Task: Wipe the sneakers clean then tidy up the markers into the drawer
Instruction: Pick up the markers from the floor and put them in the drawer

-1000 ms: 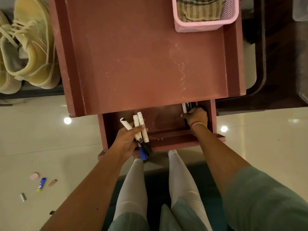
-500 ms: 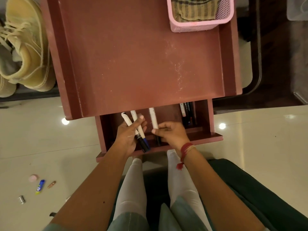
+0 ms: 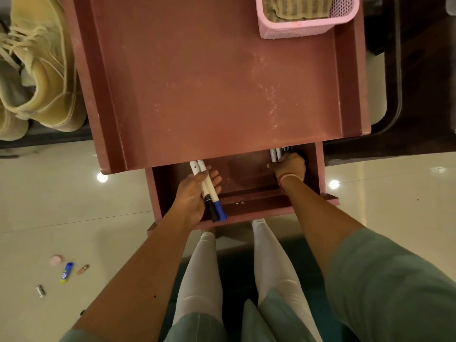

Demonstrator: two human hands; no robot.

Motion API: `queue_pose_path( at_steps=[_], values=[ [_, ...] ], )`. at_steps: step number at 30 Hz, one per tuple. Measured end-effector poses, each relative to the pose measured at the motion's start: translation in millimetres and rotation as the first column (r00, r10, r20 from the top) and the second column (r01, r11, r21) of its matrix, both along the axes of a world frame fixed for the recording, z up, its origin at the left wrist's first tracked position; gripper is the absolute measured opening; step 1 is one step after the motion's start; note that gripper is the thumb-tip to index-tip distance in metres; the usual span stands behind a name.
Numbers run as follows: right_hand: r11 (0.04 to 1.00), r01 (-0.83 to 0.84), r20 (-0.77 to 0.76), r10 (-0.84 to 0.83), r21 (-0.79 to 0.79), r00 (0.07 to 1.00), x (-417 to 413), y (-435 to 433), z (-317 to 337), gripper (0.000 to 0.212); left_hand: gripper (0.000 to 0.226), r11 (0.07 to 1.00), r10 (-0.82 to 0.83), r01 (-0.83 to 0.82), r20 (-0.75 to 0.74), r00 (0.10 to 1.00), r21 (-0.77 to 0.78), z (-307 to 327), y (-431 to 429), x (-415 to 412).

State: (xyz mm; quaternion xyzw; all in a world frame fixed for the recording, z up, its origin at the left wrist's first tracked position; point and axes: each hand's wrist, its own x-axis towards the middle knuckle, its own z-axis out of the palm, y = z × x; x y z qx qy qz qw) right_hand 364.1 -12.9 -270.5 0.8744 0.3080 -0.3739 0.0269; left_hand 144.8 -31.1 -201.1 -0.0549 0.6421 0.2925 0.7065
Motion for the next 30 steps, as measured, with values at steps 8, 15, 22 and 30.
queue_pose_path(
  at_steps=[8,15,22,30],
  values=[
    [0.974,0.223,-0.473,-0.212,-0.033,0.855,-26.4,-13.3,66.5,0.023,0.016,0.998,-0.046,0.047,-0.032,0.998,0.047,8.1,1.7,2.8],
    [0.999,0.003,-0.604,0.019,0.035,0.797,-84.3,-44.3,106.2,0.014,0.015,0.990,-0.117,0.117,-0.004,0.993,0.081,15.0,1.5,11.0],
    [0.979,0.200,-0.519,-0.184,-0.025,0.835,-52.5,-33.1,79.2,0.011,0.016,0.999,-0.012,0.012,-0.019,1.000,0.033,9.2,-0.6,7.7],
    [0.987,-0.144,-0.039,0.147,0.074,0.988,-19.3,-13.1,14.4,0.017,0.014,0.996,0.003,-0.013,-0.113,0.994,-0.086,2.7,6.1,14.3]
  ],
)
